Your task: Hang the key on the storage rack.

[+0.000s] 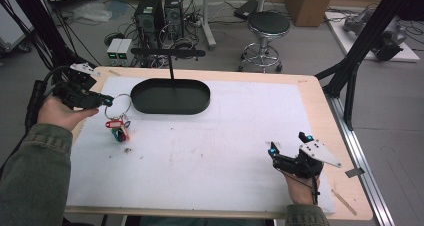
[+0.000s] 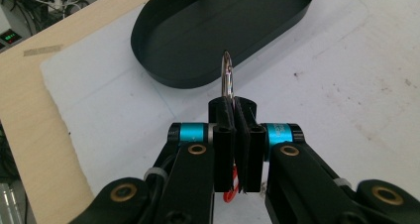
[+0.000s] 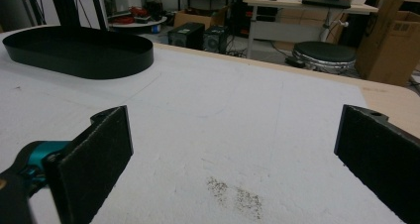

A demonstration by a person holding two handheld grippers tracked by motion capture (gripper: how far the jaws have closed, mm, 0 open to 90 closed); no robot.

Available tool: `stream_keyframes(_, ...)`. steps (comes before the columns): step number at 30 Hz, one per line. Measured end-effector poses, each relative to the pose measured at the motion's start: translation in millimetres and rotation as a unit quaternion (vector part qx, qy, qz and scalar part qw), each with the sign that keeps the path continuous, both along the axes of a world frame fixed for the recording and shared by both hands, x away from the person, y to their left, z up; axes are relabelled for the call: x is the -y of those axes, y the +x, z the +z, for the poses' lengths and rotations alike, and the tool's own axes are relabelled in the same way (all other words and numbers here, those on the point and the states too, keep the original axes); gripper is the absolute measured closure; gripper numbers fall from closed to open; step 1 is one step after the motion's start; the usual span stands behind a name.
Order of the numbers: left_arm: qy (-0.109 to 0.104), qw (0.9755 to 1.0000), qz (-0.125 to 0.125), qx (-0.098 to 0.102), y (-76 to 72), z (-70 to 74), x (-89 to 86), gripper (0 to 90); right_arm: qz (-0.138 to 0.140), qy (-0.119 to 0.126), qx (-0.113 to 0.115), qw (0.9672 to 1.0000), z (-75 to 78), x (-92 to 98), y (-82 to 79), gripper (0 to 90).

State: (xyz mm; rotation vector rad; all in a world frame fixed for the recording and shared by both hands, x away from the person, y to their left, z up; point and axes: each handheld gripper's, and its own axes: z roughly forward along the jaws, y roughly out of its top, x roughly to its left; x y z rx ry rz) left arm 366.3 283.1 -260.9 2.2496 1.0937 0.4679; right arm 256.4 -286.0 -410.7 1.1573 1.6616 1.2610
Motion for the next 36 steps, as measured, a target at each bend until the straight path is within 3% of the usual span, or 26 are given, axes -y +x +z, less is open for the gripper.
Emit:
stream_keyframes(19,-0.008,0.9996,-0.02,0.019,21.8,35.6,27.8,86.7,0.006,-0.002,0.0,1.0,0.4,-0.4,-0.1,0.4)
stream_keyframes(23,-0.014,0.9994,-0.02,0.023,27.7,38.1,31.8,86.7,0.008,-0.003,0.001,1.0,0.4,-1.1,-0.2,0.5)
stream_keyframes(31,-0.002,0.9995,-0.025,0.021,44.8,36.0,44.2,86.7,0.013,-0.011,-0.001,0.9999,0.0,-3.8,-0.9,0.5)
stream_keyframes(36,-0.006,0.9993,-0.027,0.025,52.7,38.6,48.7,86.7,0.014,-0.012,-0.001,0.9998,-0.2,-3.8,-0.6,0.4)
